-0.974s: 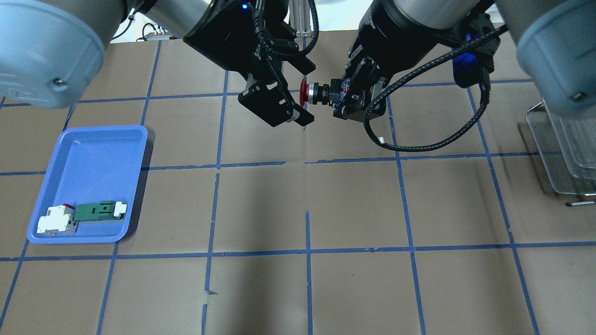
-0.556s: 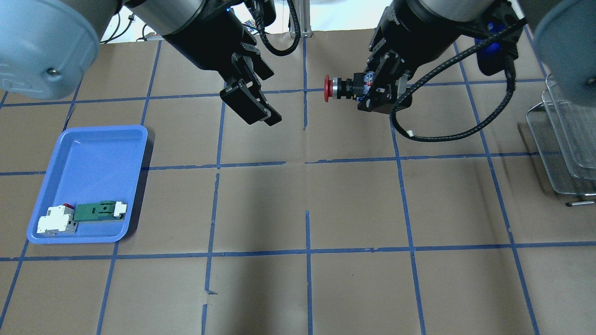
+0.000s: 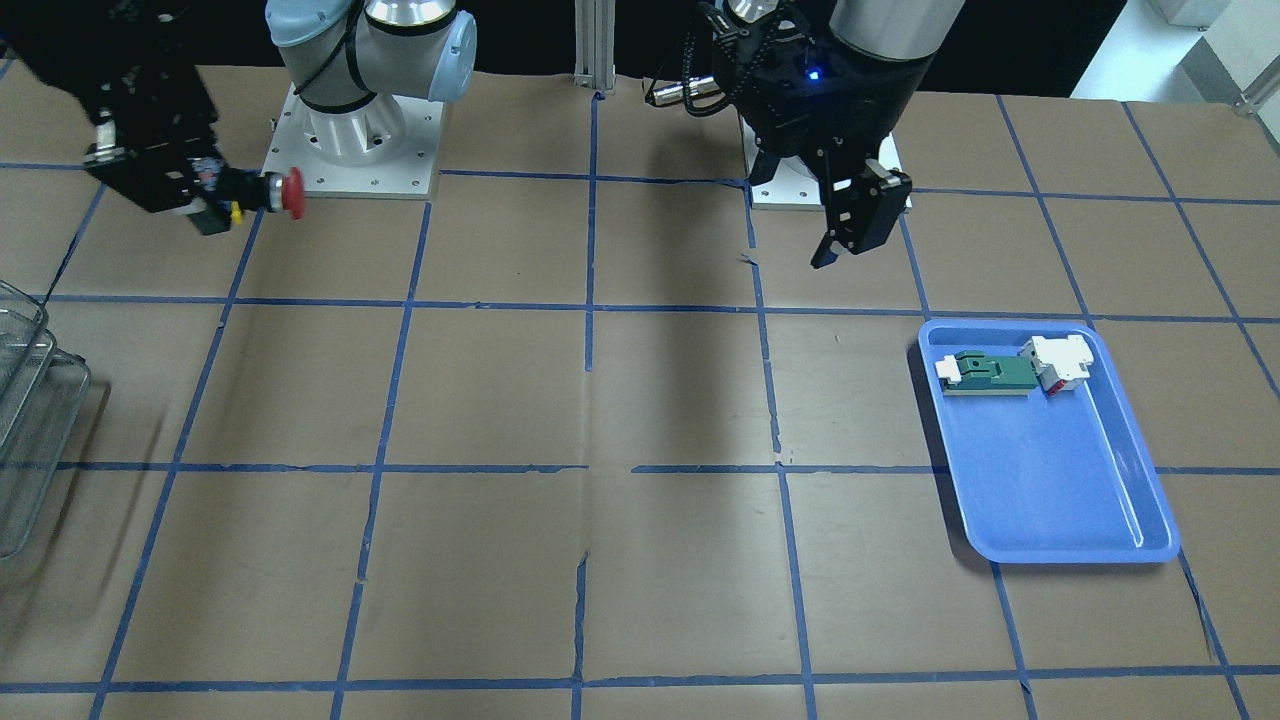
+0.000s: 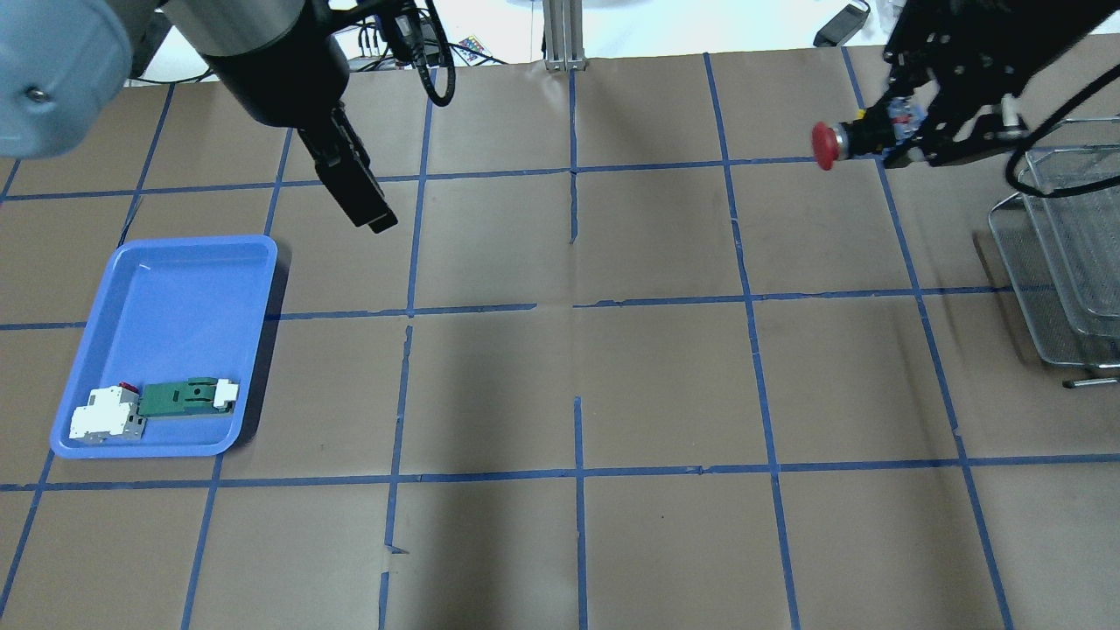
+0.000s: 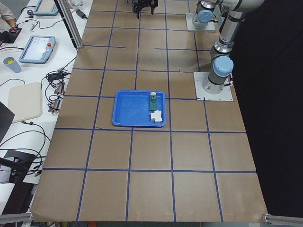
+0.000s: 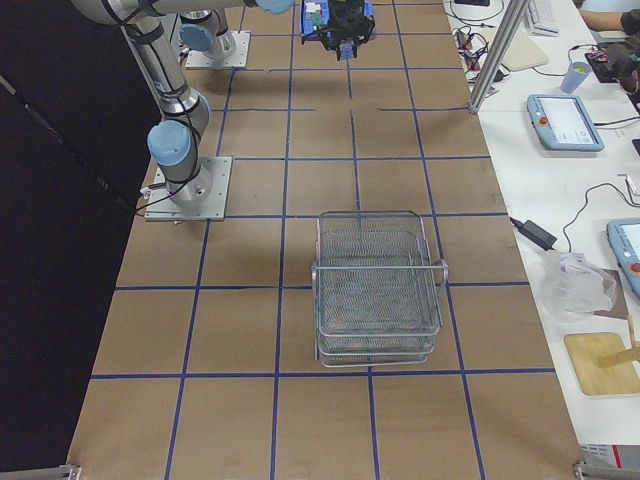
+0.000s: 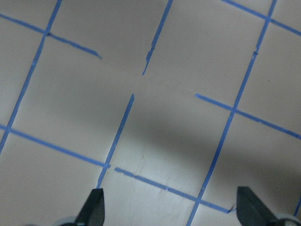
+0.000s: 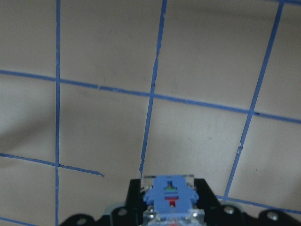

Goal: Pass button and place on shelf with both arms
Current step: 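Carry the button to the mesh basket with the right gripper and release it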

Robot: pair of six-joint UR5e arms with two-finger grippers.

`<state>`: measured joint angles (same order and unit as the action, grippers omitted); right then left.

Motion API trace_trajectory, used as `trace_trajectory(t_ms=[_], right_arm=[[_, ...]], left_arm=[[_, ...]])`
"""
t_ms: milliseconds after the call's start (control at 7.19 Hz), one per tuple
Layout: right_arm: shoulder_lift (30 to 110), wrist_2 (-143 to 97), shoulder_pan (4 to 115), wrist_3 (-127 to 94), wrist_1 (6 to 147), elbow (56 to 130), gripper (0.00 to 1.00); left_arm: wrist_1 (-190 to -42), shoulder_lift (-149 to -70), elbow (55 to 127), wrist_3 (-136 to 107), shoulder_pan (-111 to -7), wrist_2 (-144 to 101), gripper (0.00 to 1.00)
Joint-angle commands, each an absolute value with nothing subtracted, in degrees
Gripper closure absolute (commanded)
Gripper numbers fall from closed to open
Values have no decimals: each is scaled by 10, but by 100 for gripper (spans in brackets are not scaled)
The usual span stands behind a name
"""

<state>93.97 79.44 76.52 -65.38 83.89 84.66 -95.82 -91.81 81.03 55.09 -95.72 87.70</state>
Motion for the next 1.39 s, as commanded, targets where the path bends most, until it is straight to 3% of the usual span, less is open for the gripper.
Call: trace_trajectory(t_ms=[0, 417, 695, 1252], right_arm=[[920, 802, 624, -416, 826, 847, 100], [840, 817, 500, -287, 834, 832, 100], [791, 848, 491, -259, 900, 831, 100], [732, 874, 485, 32, 942, 834, 100]], left_arm=[[-953, -918, 809, 464, -932, 911, 0], [-957, -922, 831, 415, -906, 960, 0], [-954, -925, 831, 410, -894, 960, 0], [-950, -925, 829, 411, -894, 962, 0]])
